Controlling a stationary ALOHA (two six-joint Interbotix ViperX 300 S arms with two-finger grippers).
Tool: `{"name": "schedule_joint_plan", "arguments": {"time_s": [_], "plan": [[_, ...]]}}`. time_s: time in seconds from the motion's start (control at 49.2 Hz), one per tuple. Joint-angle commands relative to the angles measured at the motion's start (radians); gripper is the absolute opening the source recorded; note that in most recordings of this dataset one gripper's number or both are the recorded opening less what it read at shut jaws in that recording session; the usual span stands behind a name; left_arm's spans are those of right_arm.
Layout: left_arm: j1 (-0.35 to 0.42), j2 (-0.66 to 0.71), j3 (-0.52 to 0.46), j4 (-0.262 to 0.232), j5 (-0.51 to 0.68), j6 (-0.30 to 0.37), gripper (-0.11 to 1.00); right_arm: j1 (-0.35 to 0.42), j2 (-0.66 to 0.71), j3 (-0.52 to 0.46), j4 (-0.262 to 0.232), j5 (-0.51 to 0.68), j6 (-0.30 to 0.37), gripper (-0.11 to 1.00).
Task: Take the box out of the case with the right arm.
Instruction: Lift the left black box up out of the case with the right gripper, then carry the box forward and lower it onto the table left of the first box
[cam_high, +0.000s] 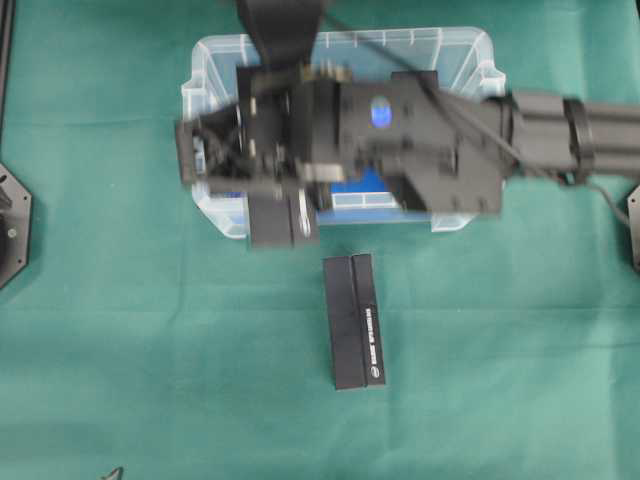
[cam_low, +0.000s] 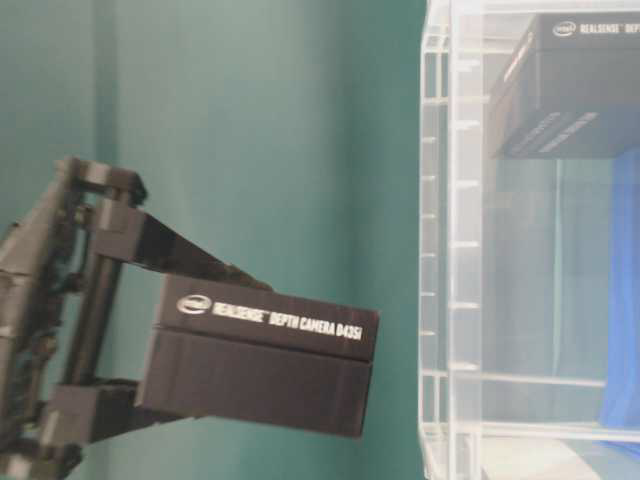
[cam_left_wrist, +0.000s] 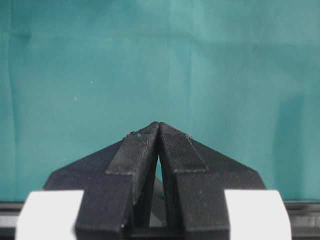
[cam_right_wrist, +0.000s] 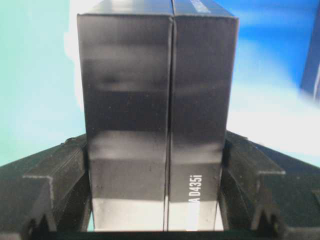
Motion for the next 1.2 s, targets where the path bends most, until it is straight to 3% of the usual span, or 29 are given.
{"name": "schedule_joint_plan", "arguments": {"time_s": [0.0, 0.366, 1.178], "plan": [[-0.005, 0.002, -0.011, 0.003, 0.002, 0.003, 0.0, 0.037, -0.063, -0.032, -0.006, 0.005, 0.035, 0.68], [-0.003, 0.0, -0.011, 0.003, 0.017, -0.003, 0.0, 0.143, -0.058, -0.032, -0.006, 0.005, 0.146, 0.68], [-0.005, 0.0, -0.011, 0.003, 0.02, -0.003, 0.0, 0.147, -0.058, -0.032, -0.006, 0.011, 0.147, 0.68]]}}
